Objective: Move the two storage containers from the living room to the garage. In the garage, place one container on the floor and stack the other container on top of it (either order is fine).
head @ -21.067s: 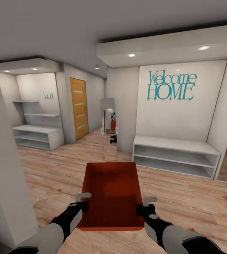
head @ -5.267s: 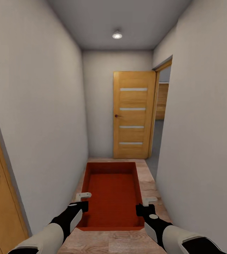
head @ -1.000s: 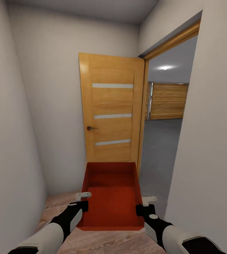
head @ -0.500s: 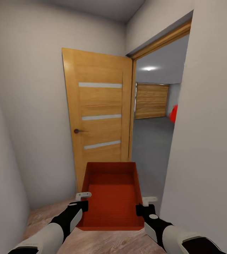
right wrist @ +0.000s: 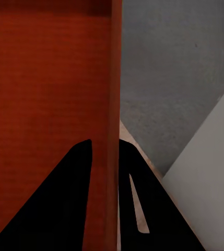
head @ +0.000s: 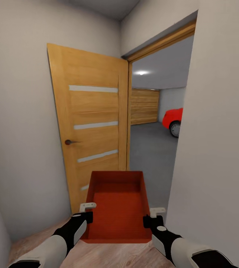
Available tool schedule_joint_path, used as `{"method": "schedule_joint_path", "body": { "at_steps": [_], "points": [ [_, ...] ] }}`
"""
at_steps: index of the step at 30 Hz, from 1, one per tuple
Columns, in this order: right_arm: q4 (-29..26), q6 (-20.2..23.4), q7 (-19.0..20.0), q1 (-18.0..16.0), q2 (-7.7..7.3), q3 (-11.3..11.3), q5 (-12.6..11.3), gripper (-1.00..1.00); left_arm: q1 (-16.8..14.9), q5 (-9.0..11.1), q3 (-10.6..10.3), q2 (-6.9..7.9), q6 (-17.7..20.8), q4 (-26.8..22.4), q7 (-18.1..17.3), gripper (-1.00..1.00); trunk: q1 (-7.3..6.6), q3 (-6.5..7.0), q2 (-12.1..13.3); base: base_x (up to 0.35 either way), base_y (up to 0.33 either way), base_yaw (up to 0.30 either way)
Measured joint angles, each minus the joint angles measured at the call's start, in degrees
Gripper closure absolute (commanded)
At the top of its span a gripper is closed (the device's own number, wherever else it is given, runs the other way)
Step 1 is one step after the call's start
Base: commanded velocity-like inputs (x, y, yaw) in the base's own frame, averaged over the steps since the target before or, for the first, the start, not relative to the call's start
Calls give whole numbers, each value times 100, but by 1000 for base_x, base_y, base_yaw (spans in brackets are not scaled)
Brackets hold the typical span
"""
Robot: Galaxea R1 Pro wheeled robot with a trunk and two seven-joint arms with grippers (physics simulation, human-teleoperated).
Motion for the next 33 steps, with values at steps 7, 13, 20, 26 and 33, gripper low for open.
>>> {"method": "schedule_joint_path", "body": {
  "at_steps": [7,13,20,26,33],
  "points": [
    [0,0,0,0,0,-1,0,100,0,0,-1,0,1,-1,0,100,0,0,0,198,280,-283],
    [0,1,6,-1,0,-3,-1,100,1,0,0,1,4,-4,0,100,0,0,0,215,266,-162],
    [0,3,3,0,-1,-1,-1,100,1,0,-2,-2,4,-4,5,100,0,0,0,227,254,-54],
    [0,5,6,0,-4,-3,0,100,0,1,-2,-5,8,-2,9,100,-1,0,0,243,244,-252],
    [0,4,8,0,-7,-3,0,100,-1,1,-1,-7,4,1,9,100,-1,0,0,300,143,-283]
  ]
}}
